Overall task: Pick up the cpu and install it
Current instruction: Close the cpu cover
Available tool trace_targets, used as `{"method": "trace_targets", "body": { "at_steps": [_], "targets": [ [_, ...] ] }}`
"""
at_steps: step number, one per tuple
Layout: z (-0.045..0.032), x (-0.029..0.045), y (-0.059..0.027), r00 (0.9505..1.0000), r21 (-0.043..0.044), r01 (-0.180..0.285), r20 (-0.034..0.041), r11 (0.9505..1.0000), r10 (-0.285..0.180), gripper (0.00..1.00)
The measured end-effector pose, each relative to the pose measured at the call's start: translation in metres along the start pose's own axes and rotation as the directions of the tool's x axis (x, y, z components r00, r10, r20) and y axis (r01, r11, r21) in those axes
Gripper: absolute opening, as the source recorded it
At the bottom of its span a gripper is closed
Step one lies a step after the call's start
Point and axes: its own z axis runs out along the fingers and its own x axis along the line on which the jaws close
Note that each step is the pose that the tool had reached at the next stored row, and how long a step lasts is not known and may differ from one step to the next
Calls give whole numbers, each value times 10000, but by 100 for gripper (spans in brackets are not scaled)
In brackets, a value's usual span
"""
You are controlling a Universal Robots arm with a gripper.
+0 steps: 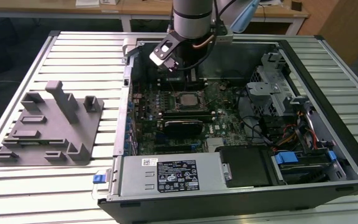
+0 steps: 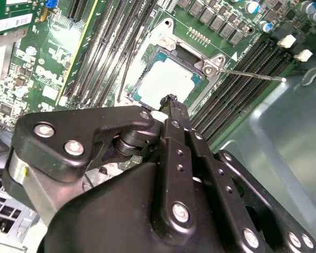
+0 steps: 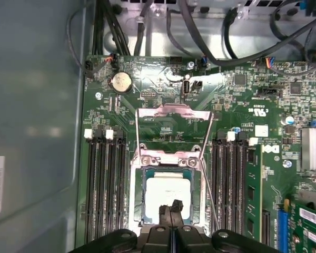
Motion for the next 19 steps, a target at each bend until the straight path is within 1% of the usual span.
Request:
{"method": "trace_targets", "body": {
  "at_steps": [5, 10, 17, 19],
  "targets": [
    [-103, 3, 6, 10000, 0, -1, 1, 10000, 1, 11],
    [-178, 6, 11, 10000, 0, 0, 1, 10000, 0, 11],
    [-184, 6, 15, 10000, 1, 0, 2, 10000, 0, 11],
    [-182, 5, 51, 10000, 1, -2, 1, 10000, 2, 11]
  ]
}}
